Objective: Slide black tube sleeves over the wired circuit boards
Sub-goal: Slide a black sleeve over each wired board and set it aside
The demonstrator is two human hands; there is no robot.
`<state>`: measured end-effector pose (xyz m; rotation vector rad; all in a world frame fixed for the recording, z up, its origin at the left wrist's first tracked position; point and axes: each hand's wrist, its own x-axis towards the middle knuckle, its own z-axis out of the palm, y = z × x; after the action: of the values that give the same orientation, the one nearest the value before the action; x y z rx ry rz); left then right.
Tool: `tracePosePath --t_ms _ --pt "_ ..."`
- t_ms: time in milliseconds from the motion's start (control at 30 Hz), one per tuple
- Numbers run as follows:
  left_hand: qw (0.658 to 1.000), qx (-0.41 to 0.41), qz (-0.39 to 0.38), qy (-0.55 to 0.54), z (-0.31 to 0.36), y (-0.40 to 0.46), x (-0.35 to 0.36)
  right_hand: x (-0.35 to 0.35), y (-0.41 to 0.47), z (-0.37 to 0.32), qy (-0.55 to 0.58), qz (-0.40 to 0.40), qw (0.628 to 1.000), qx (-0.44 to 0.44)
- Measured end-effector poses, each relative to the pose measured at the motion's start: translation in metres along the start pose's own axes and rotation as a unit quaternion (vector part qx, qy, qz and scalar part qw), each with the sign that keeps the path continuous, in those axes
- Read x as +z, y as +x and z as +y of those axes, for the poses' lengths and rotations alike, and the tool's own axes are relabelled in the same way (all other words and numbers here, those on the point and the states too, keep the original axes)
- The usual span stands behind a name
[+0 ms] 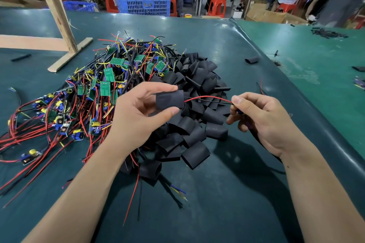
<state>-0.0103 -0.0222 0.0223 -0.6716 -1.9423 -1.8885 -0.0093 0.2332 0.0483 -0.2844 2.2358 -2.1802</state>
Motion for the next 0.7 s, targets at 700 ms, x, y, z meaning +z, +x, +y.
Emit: tracePosePath --t_ms 700 --pt "0.913 0.152 -0.092 0.367 0.008 -0.004 0.010 0.018 0.007 0.000 0.004 -0.090 0.992 0.085"
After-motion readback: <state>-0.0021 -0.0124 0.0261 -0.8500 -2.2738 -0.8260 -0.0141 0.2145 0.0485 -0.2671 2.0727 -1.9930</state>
